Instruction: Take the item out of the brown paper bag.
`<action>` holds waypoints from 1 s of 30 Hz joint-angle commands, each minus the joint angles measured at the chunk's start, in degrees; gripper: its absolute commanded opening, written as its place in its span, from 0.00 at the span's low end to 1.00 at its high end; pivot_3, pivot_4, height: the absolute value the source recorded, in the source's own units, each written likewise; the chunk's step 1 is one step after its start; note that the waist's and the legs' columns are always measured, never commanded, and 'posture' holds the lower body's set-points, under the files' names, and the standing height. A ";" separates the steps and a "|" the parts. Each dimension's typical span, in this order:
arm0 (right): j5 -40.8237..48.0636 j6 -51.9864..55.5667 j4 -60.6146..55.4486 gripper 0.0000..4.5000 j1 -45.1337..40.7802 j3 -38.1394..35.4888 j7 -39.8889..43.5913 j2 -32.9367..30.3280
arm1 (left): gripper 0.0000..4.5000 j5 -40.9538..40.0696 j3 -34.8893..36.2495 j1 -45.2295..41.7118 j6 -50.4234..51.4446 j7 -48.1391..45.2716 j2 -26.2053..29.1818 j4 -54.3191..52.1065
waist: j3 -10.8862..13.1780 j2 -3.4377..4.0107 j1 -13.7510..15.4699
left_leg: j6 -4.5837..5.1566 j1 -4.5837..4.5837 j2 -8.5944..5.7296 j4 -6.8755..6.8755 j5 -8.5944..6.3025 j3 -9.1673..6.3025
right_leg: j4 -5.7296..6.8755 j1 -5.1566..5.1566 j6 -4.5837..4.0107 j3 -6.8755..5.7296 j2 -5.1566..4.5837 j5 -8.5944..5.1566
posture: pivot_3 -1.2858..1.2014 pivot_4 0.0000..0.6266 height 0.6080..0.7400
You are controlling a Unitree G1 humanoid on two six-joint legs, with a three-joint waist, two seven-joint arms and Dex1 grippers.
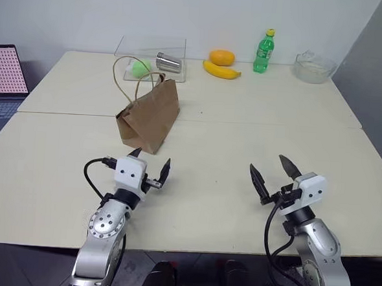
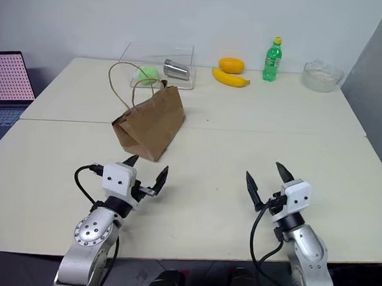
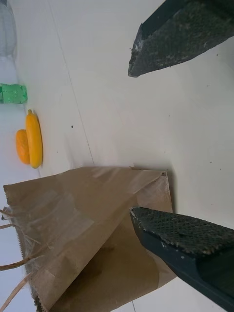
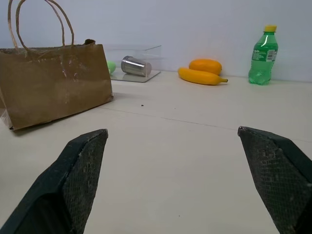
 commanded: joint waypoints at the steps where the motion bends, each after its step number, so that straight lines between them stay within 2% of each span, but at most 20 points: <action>1: 0.85 -0.79 -0.81 1.00 -0.99 -0.15 0.58 -0.30 | 0.99 0.16 0.30 -0.23 -0.44 0.76 -0.28 -2.70 | 0.00 0.00 0.00 | 0.00 0.00 0.00 0.00 0.00 0.00 | 0.00 0.00 0.00 0.00 0.00 0.00 | 0.52 0.24 1.00; 19: 0.42 -0.90 -0.33 1.00 -2.01 0.91 1.51 -0.57 | 0.99 2.00 0.17 1.51 -1.88 3.20 -0.89 -2.94 | 0.00 0.00 0.00 | 0.00 0.00 0.00 0.00 0.00 0.00 | -0.02 0.00 0.00 0.00 0.00 0.00 | 0.52 0.24 1.00; 25: 0.12 -1.11 -0.54 1.00 -3.33 1.87 2.83 -1.58 | 0.99 2.32 2.06 1.52 -1.51 4.60 -0.62 -5.17 | 0.00 0.00 0.01 | 0.00 -0.01 0.00 0.00 0.00 -0.01 | -0.02 0.00 0.00 -0.01 0.00 0.00 | 0.52 0.24 1.00; 30: 0.76 0.12 -1.57 1.00 -6.00 3.08 4.54 -2.81 | 0.99 -2.92 6.10 -2.23 3.68 4.75 -0.88 -7.65 | 0.00 0.00 0.04 | 0.00 -0.01 0.00 0.00 0.00 -0.01 | -0.03 0.00 0.01 -0.02 0.00 -0.01 | 0.52 0.24 1.00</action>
